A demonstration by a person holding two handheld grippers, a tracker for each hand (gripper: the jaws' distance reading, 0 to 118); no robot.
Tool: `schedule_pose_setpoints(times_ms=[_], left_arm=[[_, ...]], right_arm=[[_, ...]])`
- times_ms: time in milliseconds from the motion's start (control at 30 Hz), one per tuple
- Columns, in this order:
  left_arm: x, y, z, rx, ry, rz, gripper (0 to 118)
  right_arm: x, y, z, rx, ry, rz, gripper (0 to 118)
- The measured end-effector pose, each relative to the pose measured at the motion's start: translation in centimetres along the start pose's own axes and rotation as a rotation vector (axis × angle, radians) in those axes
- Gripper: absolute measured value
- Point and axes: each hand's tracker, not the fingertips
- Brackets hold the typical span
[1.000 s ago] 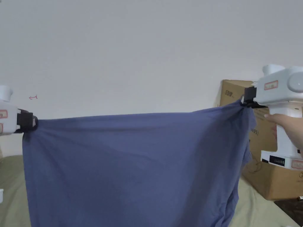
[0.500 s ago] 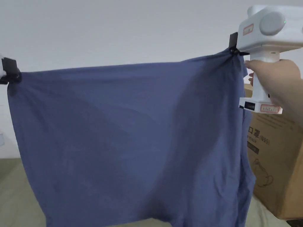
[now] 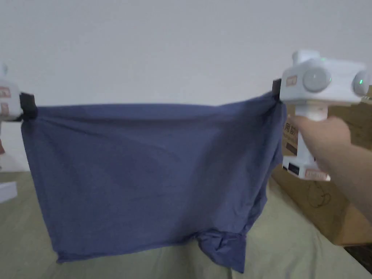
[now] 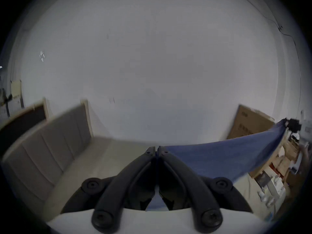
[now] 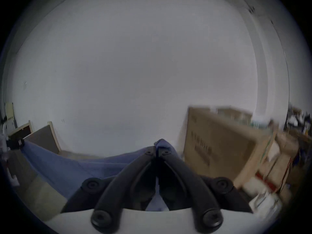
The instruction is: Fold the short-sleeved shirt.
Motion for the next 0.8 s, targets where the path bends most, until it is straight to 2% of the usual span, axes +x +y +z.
schedule_pose_setpoints(times_ms=[100, 167, 300, 367, 433, 500, 567, 700, 800], left_arm=[[-0.5, -12.0, -1.7, -0.231, -0.010, 0.016, 0], [-0.7, -20.4, -0.7, -0.366, -0.016, 0.024, 0], [-2.1, -33.9, 4.3, -0.608, -0.020, 0.019, 0], [-2.6, -38.1, 7.9, -0.677, -0.011, -0.009, 0], [-3.8, -40.4, 10.7, -0.680, -0.053, -0.038, 0], [-4.5, -41.4, 14.5, -0.636, -0.088, 0.040, 0], [-5.1, -41.7, 17.1, -0.635, -0.075, 0.062, 0], [-5.2, -42.6, 20.9, -0.683, -0.077, -0.059, 0], [-4.8, -42.8, 23.1, -0.694, -0.074, -0.067, 0]], right_arm=[[2.8, -12.9, -1.4, -0.278, 0.005, -0.106, 0], [4.3, -21.6, 0.2, -0.425, 0.010, -0.123, 0], [8.0, -36.4, 5.0, -0.714, -0.003, 0.005, 0], [10.3, -41.0, 9.0, -0.808, 0.034, 0.055, 0], [12.3, -42.6, 13.6, -0.782, 0.026, 0.029, 0], [14.2, -42.7, 17.4, -0.722, 0.081, -0.047, 0], [14.7, -42.9, 20.7, -0.772, 0.093, -0.015, 0], [14.5, -44.0, 25.4, -0.827, 0.163, 0.145, 0], [14.0, -44.3, 27.6, -0.848, 0.178, 0.178, 0]])
